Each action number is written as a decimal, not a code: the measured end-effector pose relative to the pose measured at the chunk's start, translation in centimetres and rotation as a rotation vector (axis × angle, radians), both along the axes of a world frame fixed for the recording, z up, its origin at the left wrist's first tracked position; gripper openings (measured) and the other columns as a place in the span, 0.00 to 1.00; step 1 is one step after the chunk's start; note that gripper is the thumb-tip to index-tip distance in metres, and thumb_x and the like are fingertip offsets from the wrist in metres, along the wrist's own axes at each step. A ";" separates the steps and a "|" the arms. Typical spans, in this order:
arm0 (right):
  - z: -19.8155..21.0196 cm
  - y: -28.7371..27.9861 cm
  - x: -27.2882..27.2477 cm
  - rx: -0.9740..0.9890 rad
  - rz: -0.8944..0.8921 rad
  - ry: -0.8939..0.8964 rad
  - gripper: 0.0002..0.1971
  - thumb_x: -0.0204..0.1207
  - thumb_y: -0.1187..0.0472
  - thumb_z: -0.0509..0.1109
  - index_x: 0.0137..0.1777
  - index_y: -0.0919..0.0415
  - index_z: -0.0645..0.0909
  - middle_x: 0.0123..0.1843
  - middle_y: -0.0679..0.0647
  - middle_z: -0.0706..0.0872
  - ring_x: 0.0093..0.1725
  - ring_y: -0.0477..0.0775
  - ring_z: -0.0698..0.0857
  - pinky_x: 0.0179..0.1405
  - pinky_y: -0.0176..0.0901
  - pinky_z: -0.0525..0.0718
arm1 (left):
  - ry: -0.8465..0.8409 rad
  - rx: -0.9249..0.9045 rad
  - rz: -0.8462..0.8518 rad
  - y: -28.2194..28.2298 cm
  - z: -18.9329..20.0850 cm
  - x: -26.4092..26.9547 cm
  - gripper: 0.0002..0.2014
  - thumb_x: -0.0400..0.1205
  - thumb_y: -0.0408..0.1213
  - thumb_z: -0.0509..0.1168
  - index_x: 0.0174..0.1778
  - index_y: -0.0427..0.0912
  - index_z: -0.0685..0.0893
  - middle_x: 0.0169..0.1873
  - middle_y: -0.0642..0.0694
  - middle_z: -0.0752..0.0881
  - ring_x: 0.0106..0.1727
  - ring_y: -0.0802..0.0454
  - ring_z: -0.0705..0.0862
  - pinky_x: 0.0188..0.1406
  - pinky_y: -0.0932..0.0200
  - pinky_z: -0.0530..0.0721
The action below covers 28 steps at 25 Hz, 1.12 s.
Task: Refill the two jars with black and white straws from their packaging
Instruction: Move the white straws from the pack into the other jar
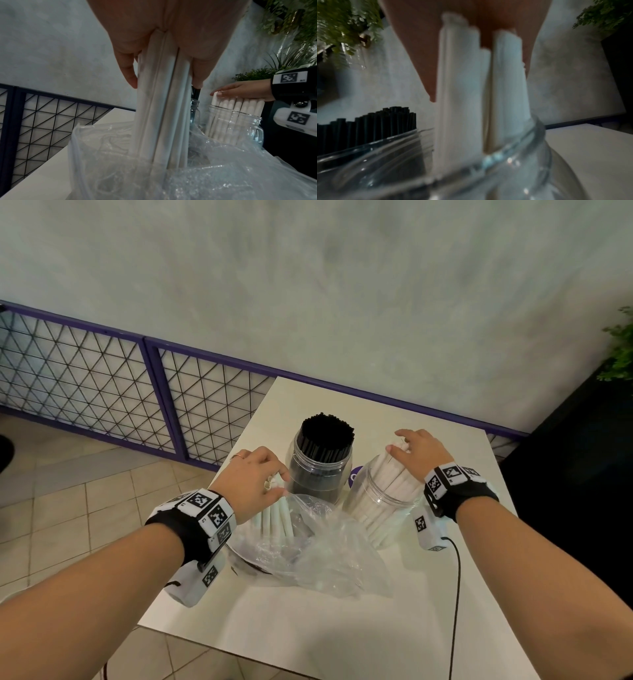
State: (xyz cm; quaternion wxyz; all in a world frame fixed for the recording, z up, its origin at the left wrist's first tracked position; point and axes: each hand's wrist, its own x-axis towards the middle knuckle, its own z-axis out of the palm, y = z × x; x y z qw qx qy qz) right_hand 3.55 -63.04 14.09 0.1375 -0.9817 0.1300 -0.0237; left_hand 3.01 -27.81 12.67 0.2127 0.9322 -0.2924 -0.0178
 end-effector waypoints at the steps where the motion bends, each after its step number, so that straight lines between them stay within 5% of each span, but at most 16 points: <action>1: 0.2 0.0 -0.1 -0.008 0.015 0.019 0.27 0.77 0.37 0.60 0.75 0.44 0.70 0.72 0.55 0.74 0.68 0.64 0.74 0.68 0.62 0.75 | -0.001 0.003 -0.003 0.0 0.0 0.0 0.15 0.77 0.56 0.63 0.57 0.58 0.82 0.53 0.60 0.71 0.53 0.50 0.72 0.64 0.57 0.68; 5: 0.9 0.8 -0.9 -0.091 0.030 0.058 0.32 0.78 0.33 0.56 0.80 0.41 0.59 0.81 0.51 0.63 0.76 0.63 0.65 0.73 0.64 0.67 | -0.002 0.005 0.007 -0.2 0.1 0.0 0.12 0.79 0.51 0.67 0.58 0.58 0.82 0.53 0.59 0.71 0.54 0.50 0.71 0.65 0.57 0.68; 8: 2.9 2.2 -2.1 -0.104 0.029 -0.117 0.36 0.77 0.34 0.58 0.82 0.44 0.55 0.83 0.52 0.59 0.80 0.62 0.59 0.76 0.63 0.59 | 0.004 0.008 0.015 0.0 0.1 0.0 0.12 0.79 0.52 0.66 0.58 0.59 0.81 0.54 0.58 0.73 0.56 0.49 0.73 0.64 0.56 0.69; 13: 3.4 9.5 -6.6 0.118 0.257 -0.518 0.30 0.77 0.43 0.62 0.77 0.53 0.68 0.74 0.52 0.73 0.73 0.53 0.65 0.73 0.54 0.64 | -0.002 -0.050 0.030 0.3 0.1 -0.1 0.16 0.77 0.52 0.68 0.60 0.57 0.81 0.56 0.56 0.78 0.56 0.50 0.77 0.58 0.62 0.65; 16: -0.2 15.4 -8.4 0.303 0.397 -0.247 0.33 0.77 0.50 0.68 0.80 0.52 0.61 0.77 0.51 0.68 0.76 0.50 0.63 0.78 0.52 0.63 | -0.001 -0.077 0.036 0.4 0.3 -0.3 0.21 0.77 0.48 0.71 0.66 0.53 0.79 0.59 0.53 0.81 0.60 0.50 0.78 0.63 0.60 0.68; 19: -4.2 19.3 -8.2 0.669 0.356 -0.043 0.43 0.73 0.55 0.75 0.83 0.52 0.54 0.80 0.50 0.64 0.77 0.48 0.66 0.77 0.53 0.68 | 0.010 -0.156 0.055 0.7 0.5 -1.1 0.24 0.77 0.46 0.72 0.69 0.51 0.78 0.61 0.51 0.82 0.61 0.51 0.79 0.63 0.60 0.72; 21: -5.2 20.8 -8.1 0.907 0.278 -0.047 0.44 0.68 0.57 0.78 0.80 0.49 0.58 0.77 0.47 0.70 0.75 0.45 0.71 0.75 0.48 0.73 | 0.047 -0.202 0.059 0.7 0.5 -1.9 0.27 0.76 0.45 0.73 0.72 0.50 0.76 0.64 0.50 0.81 0.63 0.51 0.79 0.62 0.62 0.72; 24: -5.0 21.7 -8.0 1.055 0.189 -0.098 0.32 0.67 0.69 0.78 0.66 0.48 0.68 0.59 0.40 0.81 0.58 0.35 0.80 0.59 0.28 0.77 | 0.122 -0.227 0.067 0.6 0.5 -2.8 0.32 0.74 0.46 0.75 0.75 0.51 0.72 0.67 0.51 0.80 0.67 0.51 0.77 0.66 0.61 0.71; 28: -4.9 21.3 -7.7 1.098 0.097 -0.154 0.26 0.65 0.70 0.79 0.61 0.55 0.77 0.52 0.50 0.86 0.52 0.47 0.85 0.54 0.38 0.82 | 0.124 -0.214 0.037 0.8 0.2 -2.9 0.33 0.72 0.46 0.77 0.73 0.51 0.74 0.63 0.50 0.81 0.63 0.52 0.79 0.63 0.61 0.73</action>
